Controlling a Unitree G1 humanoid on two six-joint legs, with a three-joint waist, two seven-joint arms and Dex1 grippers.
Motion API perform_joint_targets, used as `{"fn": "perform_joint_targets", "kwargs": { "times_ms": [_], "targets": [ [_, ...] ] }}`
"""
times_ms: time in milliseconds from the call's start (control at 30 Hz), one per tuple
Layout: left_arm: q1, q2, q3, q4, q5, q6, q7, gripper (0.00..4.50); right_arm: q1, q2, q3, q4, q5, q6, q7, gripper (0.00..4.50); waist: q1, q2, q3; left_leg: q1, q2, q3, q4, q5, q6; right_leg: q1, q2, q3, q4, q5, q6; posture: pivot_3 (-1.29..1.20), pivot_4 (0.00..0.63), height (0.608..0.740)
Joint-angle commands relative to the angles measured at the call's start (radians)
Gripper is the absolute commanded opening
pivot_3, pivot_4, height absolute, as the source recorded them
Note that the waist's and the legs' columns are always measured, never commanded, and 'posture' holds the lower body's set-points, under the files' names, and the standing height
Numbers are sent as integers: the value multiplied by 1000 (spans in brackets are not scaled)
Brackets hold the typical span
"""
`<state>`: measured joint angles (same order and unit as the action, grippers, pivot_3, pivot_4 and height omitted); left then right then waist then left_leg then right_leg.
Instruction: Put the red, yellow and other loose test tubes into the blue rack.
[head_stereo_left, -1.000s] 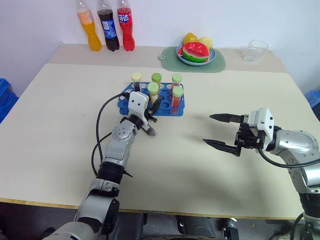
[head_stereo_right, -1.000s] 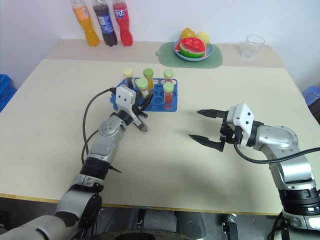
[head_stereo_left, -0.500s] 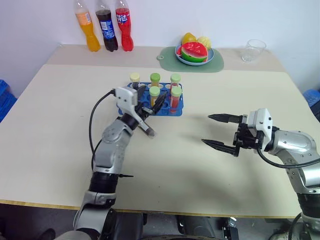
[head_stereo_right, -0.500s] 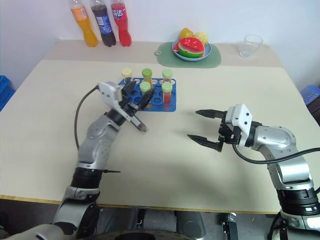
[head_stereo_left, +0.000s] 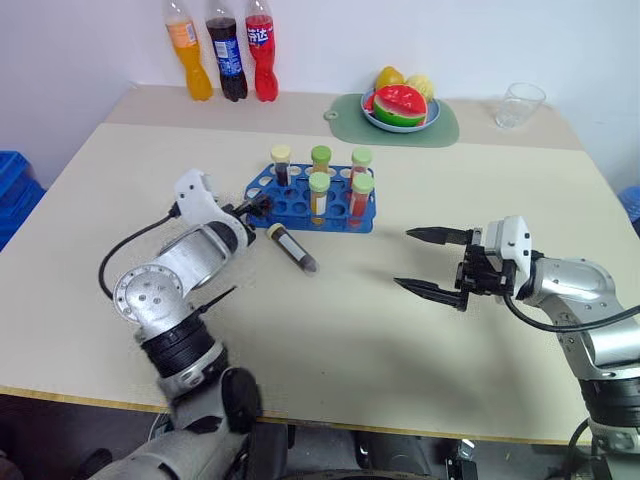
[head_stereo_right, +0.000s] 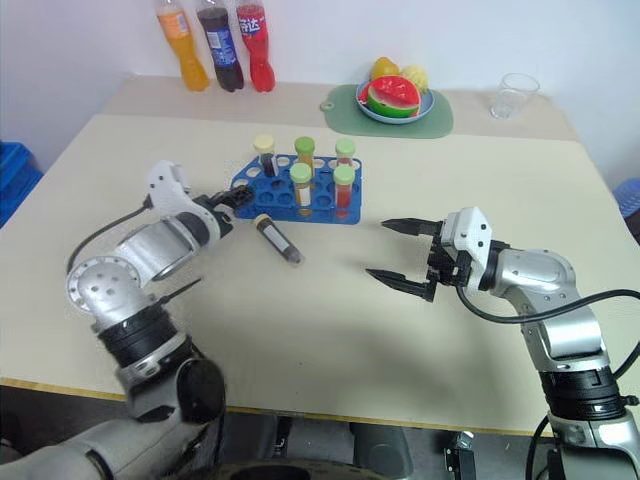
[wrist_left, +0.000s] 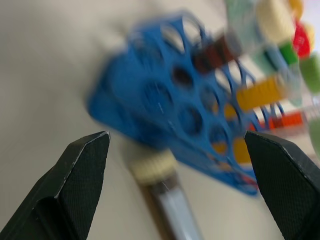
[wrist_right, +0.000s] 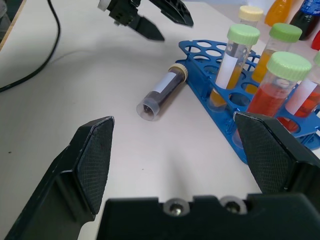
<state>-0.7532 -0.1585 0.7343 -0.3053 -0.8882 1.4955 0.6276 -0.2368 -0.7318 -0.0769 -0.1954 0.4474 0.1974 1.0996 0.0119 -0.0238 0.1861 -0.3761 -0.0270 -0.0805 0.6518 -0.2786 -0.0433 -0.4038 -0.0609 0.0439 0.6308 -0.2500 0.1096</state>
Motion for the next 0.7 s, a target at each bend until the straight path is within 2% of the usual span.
{"fn": "perform_joint_targets", "kwargs": {
  "times_ms": [33, 267, 700],
  "targets": [
    [-104, -83, 136, 8, 23, 115, 127, 4410, -8, -1, -9, -12, 4, -20, 5, 4243, -7, 0, 0, 0, 1, 0, 0, 0, 0, 0, 1, 0, 0, 0, 0, 0, 150, 740],
    [-200, -164, 237, 121, -20, 119, 336, 4410, -3, -1, -11, -18, 1, -20, 2, 4243, 0, -1, 1, 0, 1, 2, -2, 4, -7, -1, 1, 0, 0, 0, 0, 0, 150, 740],
    [-365, -84, 314, 491, -162, 119, 442, 4410, 37, -7, -32, -60, 1, -16, -30, 4243, 0, -1, 1, 0, -1, 3, -2, 5, -9, -1, 0, 0, -1, 0, 0, 0, 150, 740]
  ]
}}
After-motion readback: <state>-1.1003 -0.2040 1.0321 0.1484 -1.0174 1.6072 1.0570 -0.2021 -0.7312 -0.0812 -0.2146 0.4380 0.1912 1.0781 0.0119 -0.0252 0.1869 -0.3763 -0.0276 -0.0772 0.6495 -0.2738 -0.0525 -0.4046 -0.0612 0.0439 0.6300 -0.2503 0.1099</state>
